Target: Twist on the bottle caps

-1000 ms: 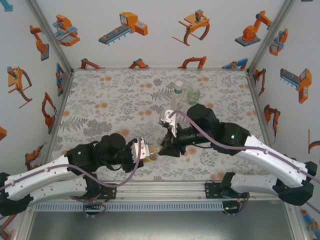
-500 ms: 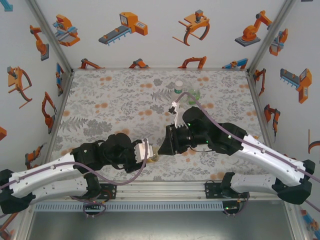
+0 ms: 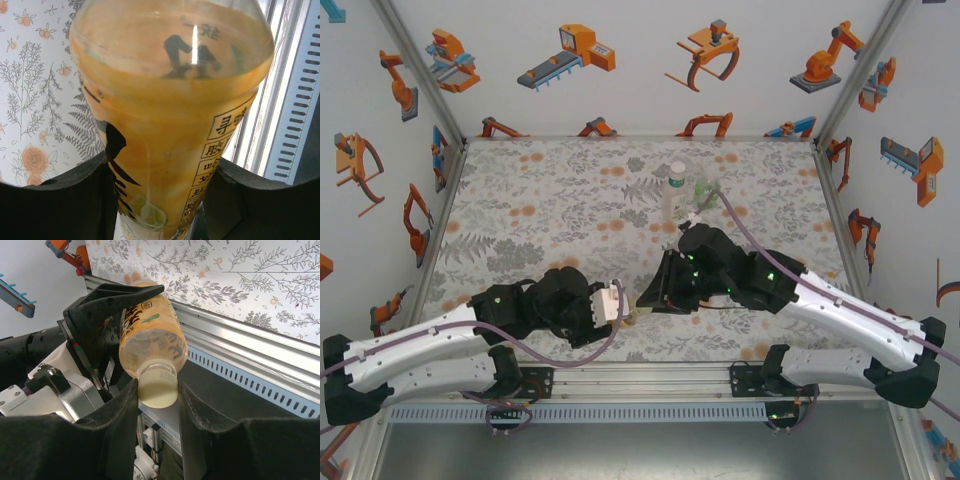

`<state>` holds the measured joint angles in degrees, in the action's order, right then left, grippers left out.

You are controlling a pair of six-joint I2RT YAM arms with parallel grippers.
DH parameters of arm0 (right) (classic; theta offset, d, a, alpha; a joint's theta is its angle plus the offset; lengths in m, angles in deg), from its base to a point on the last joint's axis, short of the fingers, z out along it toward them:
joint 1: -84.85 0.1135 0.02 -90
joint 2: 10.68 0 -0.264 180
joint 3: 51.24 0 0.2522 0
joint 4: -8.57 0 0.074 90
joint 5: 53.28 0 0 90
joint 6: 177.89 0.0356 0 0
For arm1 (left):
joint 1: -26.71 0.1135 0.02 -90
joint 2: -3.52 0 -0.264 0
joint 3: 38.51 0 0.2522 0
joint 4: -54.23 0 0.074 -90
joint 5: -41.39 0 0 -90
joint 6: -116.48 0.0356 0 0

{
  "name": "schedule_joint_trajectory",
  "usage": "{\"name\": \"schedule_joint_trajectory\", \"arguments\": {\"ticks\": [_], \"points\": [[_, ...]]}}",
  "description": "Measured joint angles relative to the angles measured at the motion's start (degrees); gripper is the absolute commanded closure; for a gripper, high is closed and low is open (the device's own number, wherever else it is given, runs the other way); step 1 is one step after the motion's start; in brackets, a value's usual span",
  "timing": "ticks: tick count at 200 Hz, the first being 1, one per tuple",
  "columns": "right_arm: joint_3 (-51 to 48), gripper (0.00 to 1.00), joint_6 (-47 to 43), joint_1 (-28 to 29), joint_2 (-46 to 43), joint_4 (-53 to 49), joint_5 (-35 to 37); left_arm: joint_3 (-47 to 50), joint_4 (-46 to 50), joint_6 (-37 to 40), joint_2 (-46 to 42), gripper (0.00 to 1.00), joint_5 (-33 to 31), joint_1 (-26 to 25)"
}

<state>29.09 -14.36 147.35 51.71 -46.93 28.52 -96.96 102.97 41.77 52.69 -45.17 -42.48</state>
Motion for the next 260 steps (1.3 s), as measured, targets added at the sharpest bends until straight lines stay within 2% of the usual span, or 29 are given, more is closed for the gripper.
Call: {"name": "schedule_joint_trajectory", "arguments": {"ticks": [31, 132, 168, 199, 225, 260], "points": [[-0.15, 0.68, 0.11, 0.04, -1.18, 1.38, 0.15, 0.09, -0.98, 0.00, -1.36, 1.00, 0.42, 0.07], [4.11, 0.45, -5.22, 0.37, 0.72, 0.74, 1.88, 0.15, -7.82, 0.09, -2.25, 1.00, 2.89, 0.15], [6.32, 0.26, -9.33, 0.37, 0.81, -1.77, 3.72, 0.15, -8.79, 0.24, -2.25, 1.00, 3.23, 0.15], [10.21, 0.26, -16.20, 0.37, 0.39, -2.67, 5.53, 0.15, -8.94, 0.50, -2.10, 1.00, 3.26, 0.15], [13.05, 0.34, -24.26, 0.37, -0.79, -2.51, 6.21, 0.15, -9.01, 0.66, -2.01, 1.00, 3.30, 0.15], [11.76, 0.38, -41.64, 0.37, -4.74, -0.39, 3.26, 0.15, -9.22, 0.68, -2.01, 1.00, 3.91, 0.15]]}}
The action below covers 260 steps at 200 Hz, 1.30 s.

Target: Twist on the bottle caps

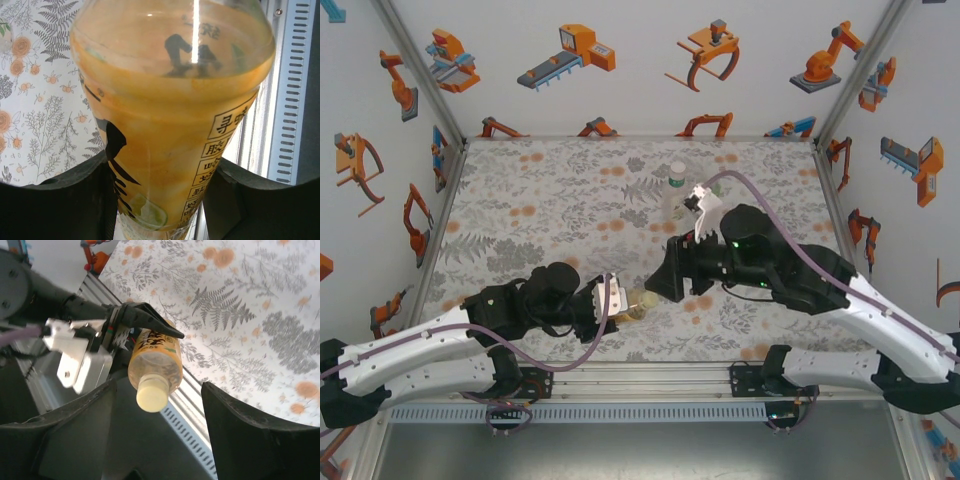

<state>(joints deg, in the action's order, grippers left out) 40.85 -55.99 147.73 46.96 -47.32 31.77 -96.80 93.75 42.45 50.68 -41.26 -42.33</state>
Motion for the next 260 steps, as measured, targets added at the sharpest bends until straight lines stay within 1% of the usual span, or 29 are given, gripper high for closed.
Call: {"name": "schedule_joint_trajectory", "arguments": {"ticks": [20, 34, 56, 66, 75, 98, 125, 164, 206, 243, 260], "points": [[-1.97, 0.37, -13.53, 0.00, -2.56, 1.29, -5.70, 0.00, -0.07, 0.00, -0.02, 1.00, 0.46, 0.00], [-2.12, 0.38, -24.22, 0.00, -2.95, 1.18, -10.99, 0.00, -0.07, 0.00, -0.13, 1.00, 0.70, 0.00], [-1.68, 0.44, -38.88, 0.00, -1.44, -0.52, -17.92, 0.00, -0.09, -0.02, -0.50, 1.00, 1.01, 0.00], [-1.53, 0.46, -43.93, 0.00, -0.35, -1.16, -19.98, 0.00, -0.09, -0.02, -0.72, 1.00, 1.11, 0.00], [-1.53, 0.50, -48.43, 0.00, 0.83, -1.75, -21.59, 0.00, -0.11, -0.02, -0.87, 1.00, 1.20, 0.00], [-1.53, 0.54, -55.95, 0.00, 2.95, -2.27, -23.65, 0.00, -0.28, -0.02, -1.07, 1.00, 1.29, 0.00], [-1.53, 0.55, -60.04, 0.00, 3.37, -2.19, -24.26, 0.00, -0.33, -0.04, -1.09, 1.00, 1.29, 0.00], [-1.55, 0.55, -61.77, 0.13, 2.64, -1.73, -24.65, 0.00, -0.33, -0.04, -1.25, 1.00, 1.29, 0.00], [-1.75, 0.62, -61.94, 0.66, 2.49, -0.44, -25.05, 0.00, -0.33, -0.04, -1.25, 1.00, 1.31, 0.00], [-2.36, 0.66, -61.72, 0.70, 2.49, 0.79, -25.07, 0.00, -0.15, -0.07, -1.29, 1.00, 1.29, -0.04], [-2.45, 0.70, -61.46, 0.70, 2.49, 0.92, -25.07, 0.00, 0.00, -0.07, -1.42, 1.00, 1.29, -0.04]]}}
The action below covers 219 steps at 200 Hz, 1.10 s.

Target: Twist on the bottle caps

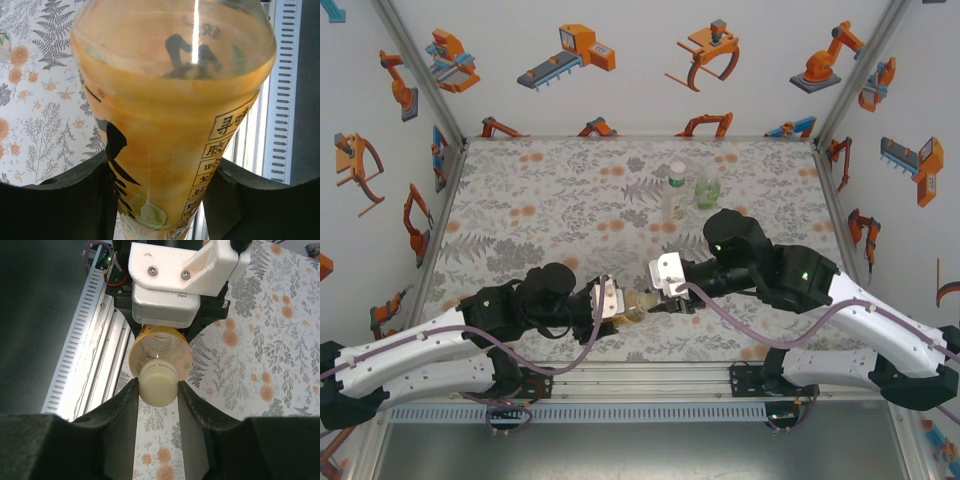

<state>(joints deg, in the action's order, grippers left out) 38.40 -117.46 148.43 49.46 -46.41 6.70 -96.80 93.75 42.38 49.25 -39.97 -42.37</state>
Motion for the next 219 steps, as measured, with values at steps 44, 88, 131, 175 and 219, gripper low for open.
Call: {"name": "schedule_joint_trajectory", "arguments": {"ticks": [44, 88, 131, 175, 219], "points": [[-1.64, 0.86, 6.32, 0.31, -0.37, 2.80, 1.27, 0.02, 1.20, -0.02, -0.57, 1.00, -0.09, 0.00], [-4.83, 1.00, 30.77, 0.37, -1.33, 7.19, 7.82, 0.17, 2.51, -0.13, -0.68, 1.00, -1.18, 0.00], [-4.87, 1.00, 67.12, 0.37, 0.90, 5.16, 16.13, 0.70, 3.76, -0.37, -0.66, 1.00, -2.51, 0.02], [-4.87, 1.00, 95.06, 0.39, 3.17, -0.11, 20.76, 1.11, 6.19, -0.42, 0.24, 1.00, -3.21, 0.02], [-2.78, 0.74, 100.89, 0.57, 3.43, -3.10, 23.74, 1.11, 4.55, -0.44, 0.26, 1.00, -3.74, 0.04]]}}
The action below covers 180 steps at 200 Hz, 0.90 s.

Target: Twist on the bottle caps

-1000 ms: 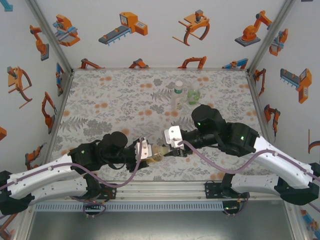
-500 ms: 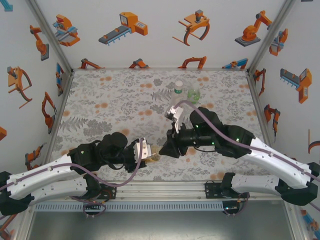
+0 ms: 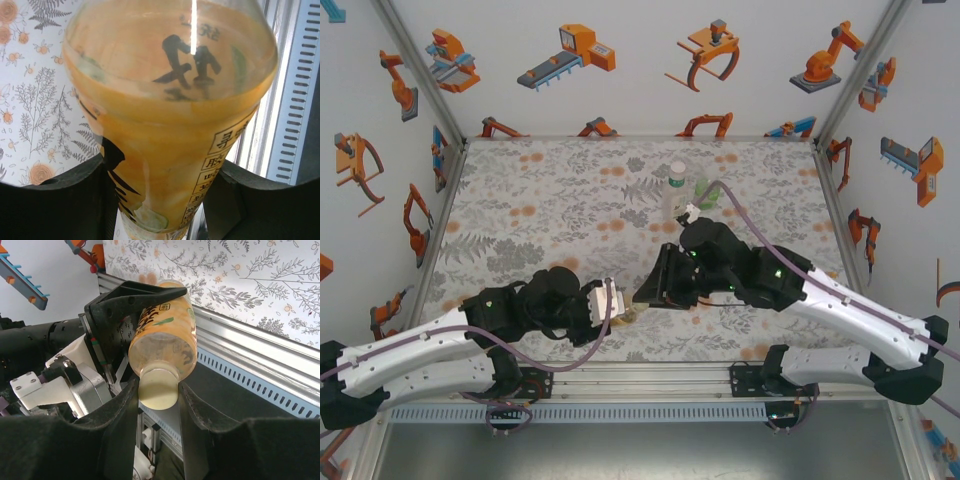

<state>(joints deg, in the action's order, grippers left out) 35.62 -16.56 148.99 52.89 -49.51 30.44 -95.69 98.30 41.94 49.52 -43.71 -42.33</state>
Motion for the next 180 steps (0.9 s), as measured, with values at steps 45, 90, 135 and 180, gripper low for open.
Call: {"name": "schedule_joint_trajectory", "arguments": {"ticks": [45, 90, 135, 180], "points": [[4.22, 0.38, -7.91, 0.17, 0.70, -1.33, 2.40, -0.02, -3.76, 0.02, -0.02, 1.00, 1.14, -0.04], [7.52, 0.31, -24.28, 0.11, -0.37, -0.31, 2.82, -0.02, -4.85, 0.04, 0.00, 1.00, 2.32, -0.04], [7.50, 0.31, -48.98, 0.11, -3.89, 4.26, -5.25, -0.17, -5.03, 0.04, 0.00, 1.00, 3.93, -0.04], [8.90, 0.40, -75.91, 0.11, -3.96, 1.11, -17.68, -0.85, -5.03, 0.04, 0.00, 1.00, 5.90, -0.04]]}}
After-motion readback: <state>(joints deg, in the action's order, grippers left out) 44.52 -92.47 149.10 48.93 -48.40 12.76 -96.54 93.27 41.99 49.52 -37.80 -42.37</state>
